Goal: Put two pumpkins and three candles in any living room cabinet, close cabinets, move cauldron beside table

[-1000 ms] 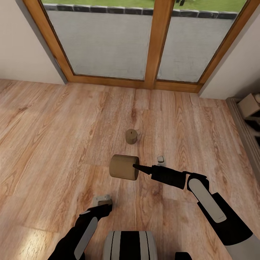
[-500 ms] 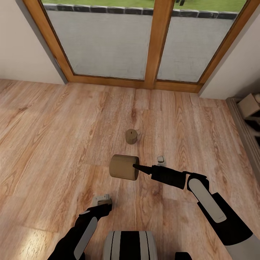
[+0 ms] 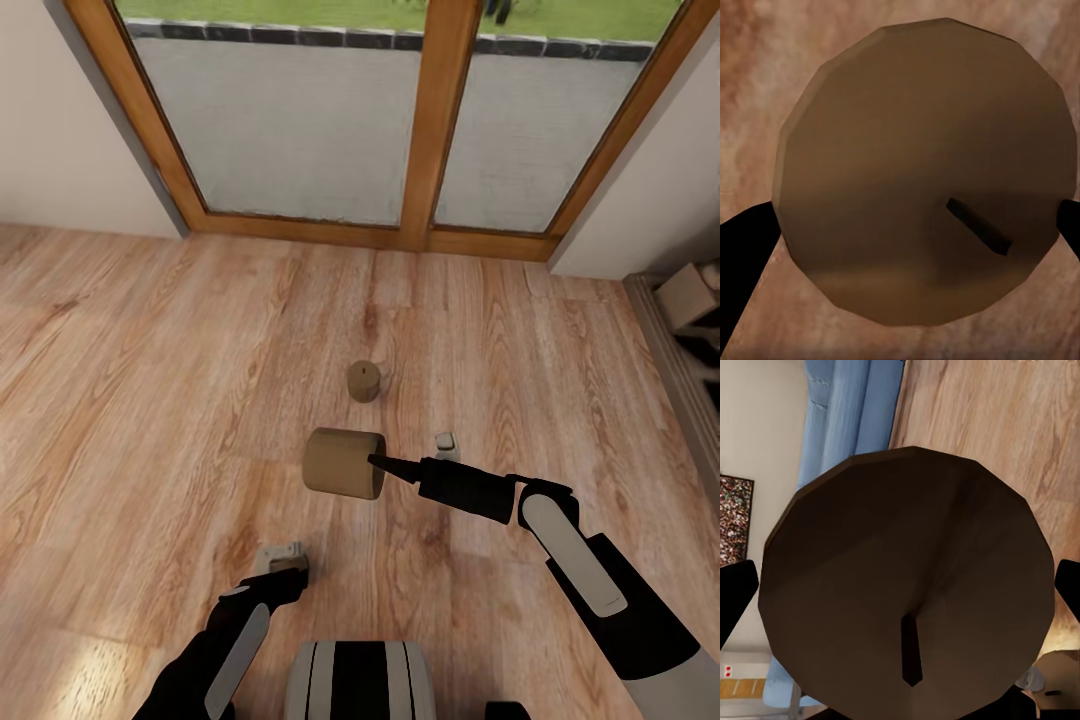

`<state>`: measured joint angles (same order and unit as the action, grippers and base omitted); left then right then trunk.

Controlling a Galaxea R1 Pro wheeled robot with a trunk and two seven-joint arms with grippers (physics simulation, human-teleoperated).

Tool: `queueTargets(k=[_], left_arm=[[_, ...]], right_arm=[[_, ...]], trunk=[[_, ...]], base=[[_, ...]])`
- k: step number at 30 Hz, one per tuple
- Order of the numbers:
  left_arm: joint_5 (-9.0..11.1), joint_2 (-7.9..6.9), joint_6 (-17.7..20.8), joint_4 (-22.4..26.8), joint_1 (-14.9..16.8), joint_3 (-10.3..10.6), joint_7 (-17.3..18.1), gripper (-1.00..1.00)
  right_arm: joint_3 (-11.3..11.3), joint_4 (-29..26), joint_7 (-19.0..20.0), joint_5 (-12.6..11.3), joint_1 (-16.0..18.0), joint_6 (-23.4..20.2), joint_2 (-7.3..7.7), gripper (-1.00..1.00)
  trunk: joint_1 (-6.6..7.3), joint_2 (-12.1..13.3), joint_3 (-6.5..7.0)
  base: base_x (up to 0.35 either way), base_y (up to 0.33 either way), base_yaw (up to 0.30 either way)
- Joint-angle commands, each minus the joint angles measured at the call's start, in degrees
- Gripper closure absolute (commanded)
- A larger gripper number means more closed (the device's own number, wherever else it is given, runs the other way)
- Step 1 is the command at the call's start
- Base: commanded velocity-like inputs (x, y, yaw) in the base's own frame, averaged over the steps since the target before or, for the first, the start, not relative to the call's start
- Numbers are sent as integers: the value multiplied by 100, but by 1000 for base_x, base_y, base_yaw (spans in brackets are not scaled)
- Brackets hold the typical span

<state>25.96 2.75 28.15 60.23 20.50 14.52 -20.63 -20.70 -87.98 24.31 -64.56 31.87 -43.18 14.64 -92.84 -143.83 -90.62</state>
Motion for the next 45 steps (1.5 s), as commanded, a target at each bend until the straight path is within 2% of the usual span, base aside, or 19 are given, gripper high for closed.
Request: queueTargets(k=[1, 13, 17, 18, 21, 22, 24, 27, 28, 30, 32, 33, 35, 37, 45], left_arm=[[49, -2, 15, 6, 2, 13, -55, 100], [55, -11, 22, 9, 1, -40, -58, 100], [123, -42, 45, 65, -1, -44, -70, 100], [178, -53, 57, 99, -1, -98, -71, 100], [316, -69, 114, 301, -2, -449, -72, 100], [362, -79, 193, 393, -2, -659, -72, 100], [390, -102, 451, 537, -2, -936, -71, 100], [413, -143, 1160, 994, -3, -1627, -65, 100], [416, -147, 1375, 1144, -4, -1971, -64, 100], [417, -155, 1716, 1326, -3, -2512, -64, 100], [418, -158, 2141, 1647, -6, -2945, -64, 100], [418, -156, 2479, 1941, -12, -3177, -60, 100], [418, -153, 2763, 2383, -22, -3418, -60, 100], [418, -152, 2860, 2583, -26, -3507, -62, 100], [421, -152, 2926, 2730, -35, -3566, -64, 100]], right_arm=[[-4, 0, 9, -13, 3, -15, 3, 100], [5, 0, 11, -13, 3, -15, 11, 100], [10, 19, 12, -13, 3, -15, 19, 100], [12, 52, 12, -13, 3, -12, 26, 100], [22, 126, 20, -14, 3, -9, 35, 100], [26, 156, 25, -20, 3, -8, 37, 100], [35, 198, 34, -29, 3, -7, 38, 100], [44, 245, 47, -44, 3, -6, 45, 100], [47, 253, 47, -46, 3, -6, 46, 100], [48, 275, 42, -47, 3, -6, 47, 100], [49, 311, 41, -48, 3, -6, 42, 100], [49, 329, 40, -48, 3, -6, 40, 100], [49, 344, 36, -48, 3, -5, 39, 100], [49, 361, 34, -48, 3, -1, 39, 100], [49, 482, 14, -47, 3, 1, 39, 100]], trunk=[[3, 0, 20], [34, 16, 285], [44, 22, 374], [47, 23, 396], [55, 27, 463], [57, 28, 485], [62, 31, 529], [70, 35, 596], [73, 36, 618], [78, 39, 662], [83, 42, 706], [86, 43, 729], [91, 46, 773], [96, 48, 817], [117, 59, 994]], base=[[0, 0, 0], [0, 0, 0], [0, 0, 0], [0, 0, 0], [0, 0, 0], [0, 0, 0], [0, 0, 0], [0, 0, 0], [0, 0, 0], [0, 0, 0], [0, 0, 0], [0, 0, 0], [0, 0, 0], [0, 0, 0], [0, 0, 0]])
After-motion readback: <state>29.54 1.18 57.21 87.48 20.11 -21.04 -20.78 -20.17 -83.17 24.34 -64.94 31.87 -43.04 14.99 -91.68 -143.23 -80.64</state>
